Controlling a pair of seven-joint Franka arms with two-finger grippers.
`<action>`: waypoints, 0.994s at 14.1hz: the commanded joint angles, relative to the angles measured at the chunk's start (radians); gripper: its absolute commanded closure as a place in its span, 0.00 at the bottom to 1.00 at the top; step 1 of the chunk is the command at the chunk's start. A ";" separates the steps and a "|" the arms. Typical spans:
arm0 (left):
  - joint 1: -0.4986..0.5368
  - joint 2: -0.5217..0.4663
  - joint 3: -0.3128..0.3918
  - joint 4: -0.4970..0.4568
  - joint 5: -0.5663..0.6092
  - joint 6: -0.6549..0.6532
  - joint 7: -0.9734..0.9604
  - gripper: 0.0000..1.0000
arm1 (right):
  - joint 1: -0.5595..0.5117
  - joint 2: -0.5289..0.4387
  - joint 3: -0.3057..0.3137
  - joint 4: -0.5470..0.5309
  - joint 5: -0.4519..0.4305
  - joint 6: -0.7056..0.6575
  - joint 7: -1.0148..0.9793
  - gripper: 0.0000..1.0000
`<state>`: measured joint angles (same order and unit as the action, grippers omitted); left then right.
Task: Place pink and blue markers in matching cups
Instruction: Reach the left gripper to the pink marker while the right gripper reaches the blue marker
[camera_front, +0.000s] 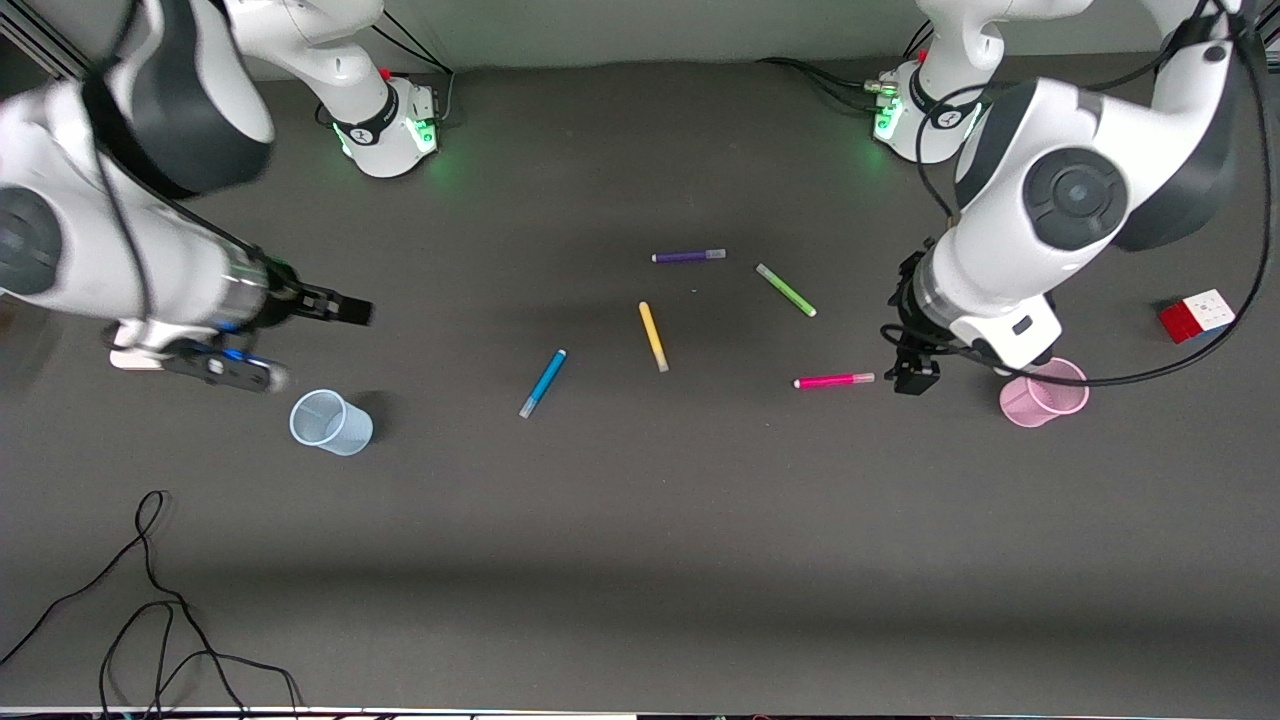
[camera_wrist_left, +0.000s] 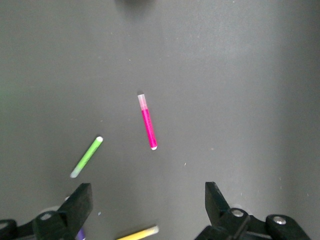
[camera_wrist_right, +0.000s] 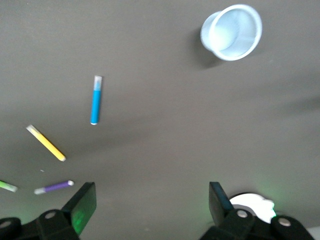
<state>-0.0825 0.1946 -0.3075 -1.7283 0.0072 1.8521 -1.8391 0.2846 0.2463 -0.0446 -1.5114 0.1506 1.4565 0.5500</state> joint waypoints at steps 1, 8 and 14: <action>-0.003 -0.011 0.002 -0.149 0.020 0.171 -0.077 0.00 | 0.044 0.131 -0.008 0.126 0.042 0.007 0.132 0.00; -0.005 0.132 0.002 -0.303 0.155 0.481 -0.247 0.00 | 0.105 0.336 -0.008 0.092 0.070 0.254 0.269 0.00; -0.023 0.265 0.005 -0.321 0.267 0.616 -0.405 0.00 | 0.105 0.433 -0.008 0.079 0.110 0.350 0.271 0.00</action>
<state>-0.0851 0.4382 -0.3075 -2.0454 0.2348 2.4431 -2.1708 0.3852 0.6617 -0.0467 -1.4471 0.2321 1.7878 0.7935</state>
